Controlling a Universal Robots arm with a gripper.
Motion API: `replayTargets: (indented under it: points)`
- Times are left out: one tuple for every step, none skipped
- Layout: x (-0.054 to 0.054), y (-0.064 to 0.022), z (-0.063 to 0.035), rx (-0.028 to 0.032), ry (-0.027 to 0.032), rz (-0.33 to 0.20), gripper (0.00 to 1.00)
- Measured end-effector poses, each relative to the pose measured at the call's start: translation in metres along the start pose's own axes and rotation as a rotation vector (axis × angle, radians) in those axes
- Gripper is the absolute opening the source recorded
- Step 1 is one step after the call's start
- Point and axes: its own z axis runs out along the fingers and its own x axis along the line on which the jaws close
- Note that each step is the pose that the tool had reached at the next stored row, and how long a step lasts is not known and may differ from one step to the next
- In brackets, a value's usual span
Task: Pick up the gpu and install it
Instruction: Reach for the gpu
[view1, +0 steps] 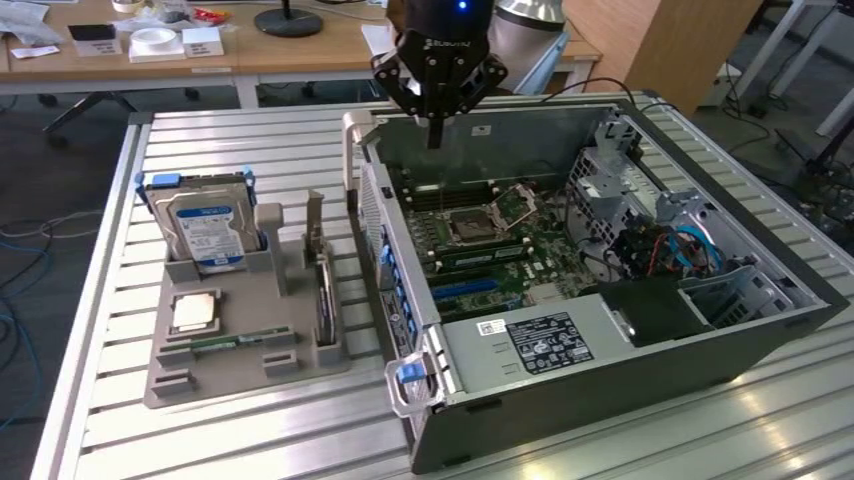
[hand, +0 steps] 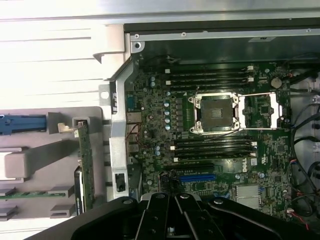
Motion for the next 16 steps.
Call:
replayTargets:
  points:
    - [0.0,0.0,0.0,0.0,-0.0001,0.0,0.11]
    - [0.001,0.0,0.0,0.0,0.0,0.0,0.11]
    - [0.002,-0.0001,0.0,0.0,0.0,0.0,0.11]
    - [0.002,-0.0001,-0.0001,0.0,0.0,0.0,0.11]
    - [0.003,-0.0001,-0.0001,0.0,0.0,0.0,0.11]
    - [0.004,-0.0001,-0.0001,0.0,-0.0001,0.0,0.11]
    - [0.005,-0.0001,-0.0001,0.0,0.0,0.0,0.11]
    - [0.006,-0.0001,-0.0002,0.0001,0.0,0.0,0.11]
    - [0.007,-0.0001,-0.0002,0.0,0.0,0.0,0.11]
    - [0.008,-0.0001,-0.0002,0.0,-0.0001,0.0,0.11]
    - [0.008,-0.0002,-0.0002,0.0,0.0,0.0,0.11]
    - [0.009,-0.0002,-0.0002,-0.0001,-0.0001,0.0,0.11]
    - [0.01,-0.0003,-0.0002,0.0,-0.0001,0.0,0.11]
    - [0.011,-0.0003,-0.0003,0.0,-0.0001,0.0,0.11]
    - [0.012,-0.0004,-0.0003,0.0,-0.0001,0.0,0.11]
    - [0.013,-0.0004,-0.0003,0.0,-0.0001,0.0,0.11]
